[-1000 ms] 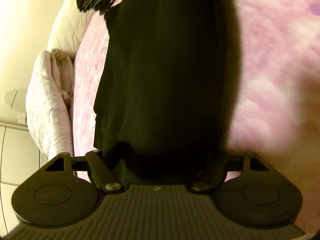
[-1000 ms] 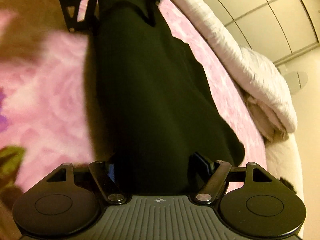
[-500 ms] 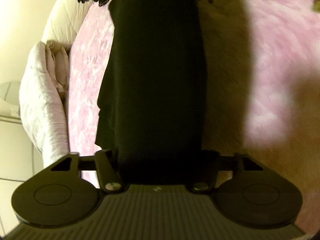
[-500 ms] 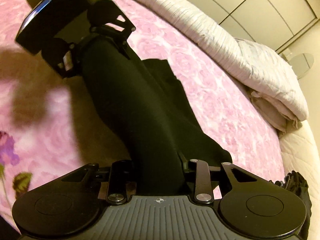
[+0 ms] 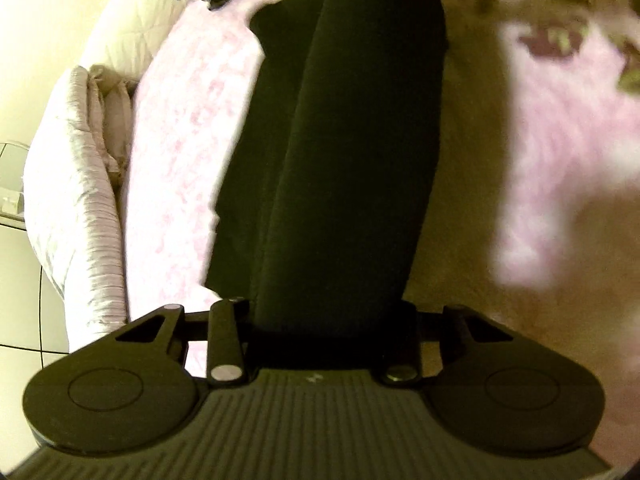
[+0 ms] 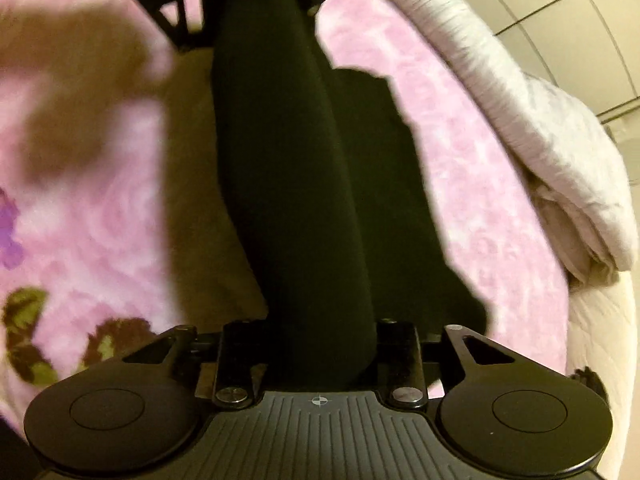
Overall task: Fold clothes
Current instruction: 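Lift the folded jacket off the sheet with both grippers, then carry the hanging jacket with both grippers toward the stack of folded clothes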
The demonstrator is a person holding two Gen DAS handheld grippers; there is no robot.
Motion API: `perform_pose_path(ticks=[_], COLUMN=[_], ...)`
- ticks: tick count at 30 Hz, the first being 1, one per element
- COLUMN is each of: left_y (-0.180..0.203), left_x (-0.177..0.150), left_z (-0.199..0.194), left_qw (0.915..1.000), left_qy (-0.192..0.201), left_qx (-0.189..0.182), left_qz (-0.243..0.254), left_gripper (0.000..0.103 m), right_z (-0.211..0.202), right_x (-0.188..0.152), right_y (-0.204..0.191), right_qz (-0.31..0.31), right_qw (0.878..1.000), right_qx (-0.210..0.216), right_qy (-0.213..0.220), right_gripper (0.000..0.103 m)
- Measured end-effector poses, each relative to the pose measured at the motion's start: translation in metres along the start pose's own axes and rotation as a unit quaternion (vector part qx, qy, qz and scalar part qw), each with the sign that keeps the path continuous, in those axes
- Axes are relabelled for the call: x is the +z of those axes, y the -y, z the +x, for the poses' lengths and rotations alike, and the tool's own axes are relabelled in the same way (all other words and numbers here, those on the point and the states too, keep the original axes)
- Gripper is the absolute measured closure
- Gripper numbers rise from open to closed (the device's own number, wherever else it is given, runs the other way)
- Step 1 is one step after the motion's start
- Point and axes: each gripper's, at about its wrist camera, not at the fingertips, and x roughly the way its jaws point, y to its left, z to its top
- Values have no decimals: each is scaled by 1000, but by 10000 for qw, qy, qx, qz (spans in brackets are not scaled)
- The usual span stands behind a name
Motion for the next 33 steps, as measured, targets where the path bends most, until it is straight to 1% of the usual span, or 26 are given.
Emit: perform_pose_path(ticks=[4, 7, 11, 16, 19, 23, 27, 33], left_y=[-28, -47, -70, -86, -81, -85, -90, -96], left_x=[11, 15, 18, 16, 11, 11, 13, 26], left_z=[-42, -75, -109, -154, -182, -205, -219, -231], left_qw=[9999, 9998, 9997, 9995, 9993, 9988, 9983, 9973], left_qy=[54, 66, 70, 50, 58, 100, 197, 451], left_qx=[-5, 16, 48, 138, 226, 360, 490, 572], left_qz=[-160, -210, -215, -278, -308, -310, -264, -81], left_gripper=[71, 71, 71, 71, 71, 71, 71, 71], right_z=[-42, -78, -123, -171, -195, -220, -239, -258], right_x=[10, 25, 44, 63, 71, 77, 80, 71], right_y=[31, 51, 66, 76, 79, 79, 78, 81], right_qz=[128, 181, 250, 258, 212, 215, 273, 430], right_qw=[9999, 9998, 9995, 9995, 9998, 9997, 9991, 9978], right_qx=[77, 101, 147, 126, 19, -142, -304, -511], right_qy=[-54, -69, -113, -109, -36, 39, 61, -33], right_gripper=[74, 74, 74, 74, 74, 74, 74, 74])
